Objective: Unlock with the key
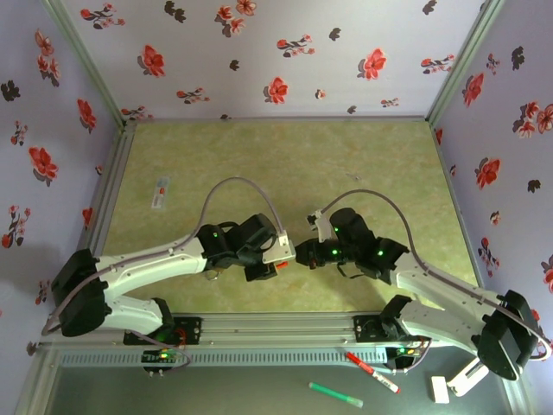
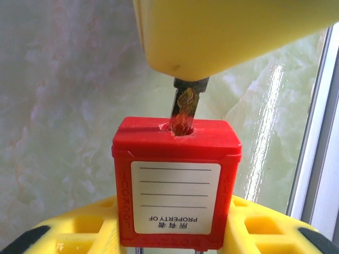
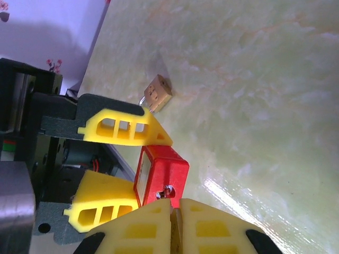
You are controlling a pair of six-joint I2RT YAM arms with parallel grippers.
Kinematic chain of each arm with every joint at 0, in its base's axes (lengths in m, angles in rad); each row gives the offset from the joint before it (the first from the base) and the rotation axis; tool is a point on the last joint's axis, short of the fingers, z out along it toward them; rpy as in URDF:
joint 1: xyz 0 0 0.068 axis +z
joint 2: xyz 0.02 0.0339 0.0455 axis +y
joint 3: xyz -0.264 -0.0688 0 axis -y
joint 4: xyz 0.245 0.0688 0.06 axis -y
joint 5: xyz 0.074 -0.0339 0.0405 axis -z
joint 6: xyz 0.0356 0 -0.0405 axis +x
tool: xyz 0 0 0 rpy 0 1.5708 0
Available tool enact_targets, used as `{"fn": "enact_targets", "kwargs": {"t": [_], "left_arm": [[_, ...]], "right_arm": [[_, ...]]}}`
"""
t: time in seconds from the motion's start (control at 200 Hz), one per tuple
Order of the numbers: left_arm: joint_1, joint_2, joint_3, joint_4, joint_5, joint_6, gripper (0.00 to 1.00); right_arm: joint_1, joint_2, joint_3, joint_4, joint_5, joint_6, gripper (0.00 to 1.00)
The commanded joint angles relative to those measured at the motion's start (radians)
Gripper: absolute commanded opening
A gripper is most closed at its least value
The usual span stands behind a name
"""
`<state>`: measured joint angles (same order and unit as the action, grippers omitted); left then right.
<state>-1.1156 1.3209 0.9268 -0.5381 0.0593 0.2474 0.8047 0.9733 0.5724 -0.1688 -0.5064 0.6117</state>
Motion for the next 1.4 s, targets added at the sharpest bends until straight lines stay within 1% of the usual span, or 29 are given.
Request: {"fn": "enact_targets", "kwargs": {"t": [0.0, 0.06, 0.13, 0.195, 0.28, 0.33, 0.42, 0.55, 0.63, 0.67, 0.715, 0.78, 0.815, 0.835, 0.9, 0.955, 1.03, 1.16, 1.27, 1.395], "left_arm": [[-0.056, -0.078, 0.037, 0.387, 0.129, 0.109, 0.00], [-0.057, -0.094, 0.022, 0.382, 0.114, 0.130, 0.00], [-0.066, -0.112, 0.008, 0.382, 0.116, 0.165, 0.00], [-0.084, -0.120, 0.004, 0.376, 0.104, 0.207, 0.00], [-0.087, -0.114, 0.023, 0.353, 0.094, 0.215, 0.00], [-0.088, -0.107, 0.033, 0.360, 0.081, 0.194, 0.00], [-0.087, -0.085, 0.067, 0.372, 0.053, 0.132, 0.00], [-0.083, -0.089, 0.057, 0.473, 0.068, 0.058, 0.00], [-0.084, -0.078, 0.055, 0.493, 0.072, 0.052, 0.00], [-0.084, -0.066, 0.058, 0.484, 0.050, 0.052, 0.00], [-0.084, -0.055, 0.055, 0.471, 0.024, 0.058, 0.00], [-0.083, -0.050, 0.042, 0.455, -0.006, 0.067, 0.00], [-0.084, -0.051, 0.031, 0.454, -0.043, 0.067, 0.00], [-0.085, -0.052, 0.024, 0.455, -0.070, 0.067, 0.00], [-0.088, -0.060, -0.014, 0.483, -0.178, 0.074, 0.00], [-0.091, -0.072, -0.065, 0.547, -0.267, 0.093, 0.00], [-0.095, -0.086, -0.127, 0.633, -0.369, 0.127, 0.00], [-0.104, -0.057, -0.188, 0.762, -0.557, 0.210, 0.00], [-0.105, -0.005, -0.226, 0.891, -0.681, 0.288, 0.00], [-0.116, 0.041, -0.266, 1.029, -0.748, 0.359, 0.00]], "right_arm": [[0.024, 0.042, -0.007, 0.045, -0.163, -0.028, 0.00], [0.025, 0.051, -0.014, 0.059, -0.175, -0.022, 0.00], [0.024, 0.050, -0.036, 0.122, -0.201, 0.011, 0.00], [0.025, 0.054, -0.033, 0.118, -0.213, 0.010, 0.00], [0.026, 0.054, -0.027, 0.105, -0.194, 0.005, 0.00], [0.031, 0.052, -0.029, 0.112, -0.180, 0.011, 0.00], [0.050, 0.056, -0.049, 0.190, -0.170, 0.060, 0.00], [0.057, 0.050, -0.061, 0.190, -0.071, 0.091, 0.00], [0.056, 0.056, -0.049, 0.153, -0.008, 0.117, 0.00], [0.057, 0.053, -0.043, 0.142, 0.001, 0.133, 0.00], [0.053, 0.045, -0.037, 0.130, 0.014, 0.164, 0.03], [0.044, 0.033, -0.026, 0.099, 0.026, 0.217, 0.03], [0.036, 0.029, -0.026, 0.092, 0.027, 0.259, 0.03], [0.032, 0.027, -0.030, 0.097, 0.026, 0.289, 0.01], [0.028, 0.027, -0.059, 0.171, -0.002, 0.393, 0.00], [0.028, 0.031, -0.079, 0.216, -0.009, 0.463, 0.00], [0.022, 0.043, -0.088, 0.222, -0.012, 0.530, 0.00], [0.020, 0.078, -0.114, 0.294, -0.035, 0.656, 0.00], [0.020, 0.108, -0.141, 0.355, -0.026, 0.764, 0.00], [0.017, 0.122, -0.167, 0.404, -0.005, 0.856, 0.00]]}}
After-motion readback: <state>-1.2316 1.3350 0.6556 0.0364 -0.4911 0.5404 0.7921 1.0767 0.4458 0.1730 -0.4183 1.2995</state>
